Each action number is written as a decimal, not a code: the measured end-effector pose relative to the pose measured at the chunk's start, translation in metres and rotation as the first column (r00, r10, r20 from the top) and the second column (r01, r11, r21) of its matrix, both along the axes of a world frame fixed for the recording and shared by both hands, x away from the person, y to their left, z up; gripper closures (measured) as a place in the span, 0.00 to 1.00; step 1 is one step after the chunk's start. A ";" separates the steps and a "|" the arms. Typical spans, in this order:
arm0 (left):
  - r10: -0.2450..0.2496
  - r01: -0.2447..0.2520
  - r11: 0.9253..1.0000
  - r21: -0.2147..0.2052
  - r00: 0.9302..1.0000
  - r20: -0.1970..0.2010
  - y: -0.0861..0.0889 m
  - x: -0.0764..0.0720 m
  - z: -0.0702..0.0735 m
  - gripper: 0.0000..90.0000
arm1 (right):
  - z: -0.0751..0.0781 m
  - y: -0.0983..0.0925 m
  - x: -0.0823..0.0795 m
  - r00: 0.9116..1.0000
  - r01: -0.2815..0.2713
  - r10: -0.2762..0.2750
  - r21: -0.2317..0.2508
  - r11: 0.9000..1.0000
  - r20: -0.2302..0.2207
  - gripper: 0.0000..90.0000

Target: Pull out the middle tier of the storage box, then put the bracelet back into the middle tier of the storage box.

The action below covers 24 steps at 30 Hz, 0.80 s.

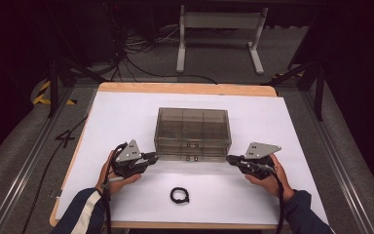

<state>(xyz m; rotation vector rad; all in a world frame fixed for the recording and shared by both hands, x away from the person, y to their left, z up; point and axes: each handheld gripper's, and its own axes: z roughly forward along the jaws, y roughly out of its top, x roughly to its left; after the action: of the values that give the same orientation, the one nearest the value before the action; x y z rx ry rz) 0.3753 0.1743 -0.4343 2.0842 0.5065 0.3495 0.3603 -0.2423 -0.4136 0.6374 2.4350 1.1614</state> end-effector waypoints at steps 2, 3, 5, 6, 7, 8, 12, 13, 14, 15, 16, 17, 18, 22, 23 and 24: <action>-0.003 0.003 1.000 0.007 1.000 0.003 -0.001 0.001 0.000 0.90 | 0.000 0.000 0.001 1.000 0.003 -0.003 0.002 1.000 0.000 0.96; -0.003 0.002 1.000 0.017 1.000 0.005 -0.001 0.002 0.000 0.92 | 0.000 -0.001 0.001 1.000 0.005 -0.005 0.001 1.000 0.000 0.96; -0.005 0.005 1.000 0.026 1.000 0.003 -0.001 0.003 -0.002 0.93 | 0.000 -0.001 0.001 1.000 0.004 -0.004 0.001 1.000 -0.002 0.96; -0.005 0.005 1.000 0.026 1.000 0.003 -0.001 0.003 -0.002 0.93 | 0.000 -0.001 0.001 1.000 0.004 -0.004 0.001 1.000 -0.002 0.96; -0.010 0.010 1.000 0.029 1.000 0.002 -0.001 0.003 -0.002 0.93 | 0.000 -0.001 0.001 1.000 0.003 -0.003 -0.002 1.000 0.000 0.96; -0.012 0.011 0.999 0.032 1.000 0.003 -0.001 0.003 -0.002 0.93 | 0.000 -0.001 0.001 1.000 0.003 -0.003 -0.002 1.000 0.000 0.96; -0.013 0.013 0.999 0.034 1.000 0.005 -0.001 0.003 -0.002 0.93 | 0.000 -0.001 0.001 1.000 0.004 -0.004 -0.001 1.000 -0.001 0.96; -0.013 0.013 0.999 0.034 1.000 0.005 -0.001 0.003 -0.002 0.93 | 0.000 -0.001 0.001 1.000 0.004 -0.004 -0.001 1.000 -0.001 0.96; -0.013 0.013 0.999 0.035 1.000 0.006 -0.001 0.003 -0.002 0.93 | 0.000 -0.001 0.001 1.000 0.003 -0.003 -0.003 1.000 -0.001 0.96; -0.013 0.013 0.999 0.033 1.000 0.003 -0.001 0.002 -0.002 0.93 | 0.000 -0.001 0.000 1.000 0.001 -0.001 -0.005 1.000 -0.003 0.96; -0.013 0.013 0.999 0.033 1.000 0.003 -0.001 0.002 -0.002 0.93 | 0.000 -0.001 0.000 1.000 0.001 -0.001 -0.005 1.000 -0.003 0.96; -0.012 0.012 0.999 0.034 1.000 0.005 -0.001 0.002 -0.002 0.93 | 0.001 -0.001 0.000 1.000 0.001 -0.001 -0.006 1.000 -0.003 0.96; -0.015 0.015 0.999 0.034 1.000 0.004 -0.001 0.002 -0.002 0.93 | 0.001 -0.001 0.000 1.000 -0.001 0.001 -0.007 1.000 -0.005 0.96; -0.018 0.018 0.999 0.033 1.000 0.002 -0.001 0.002 -0.002 0.93 | 0.001 -0.001 0.000 1.000 -0.005 0.005 -0.009 1.000 -0.005 0.96; -0.019 0.019 0.999 0.035 1.000 0.003 -0.001 0.001 -0.002 0.93 | 0.001 -0.001 0.000 1.000 -0.006 0.006 -0.008 1.000 -0.006 0.96; -0.020 0.020 0.999 0.035 1.000 0.004 -0.001 0.001 -0.002 0.93 | 0.001 -0.001 0.000 1.000 -0.008 0.008 -0.012 1.000 -0.005 0.96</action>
<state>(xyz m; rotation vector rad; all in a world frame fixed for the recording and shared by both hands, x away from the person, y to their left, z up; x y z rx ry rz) 0.3768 0.1733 -0.4358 2.1208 0.4802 0.3533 0.3602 -0.2433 -0.4123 0.6280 2.4488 1.1481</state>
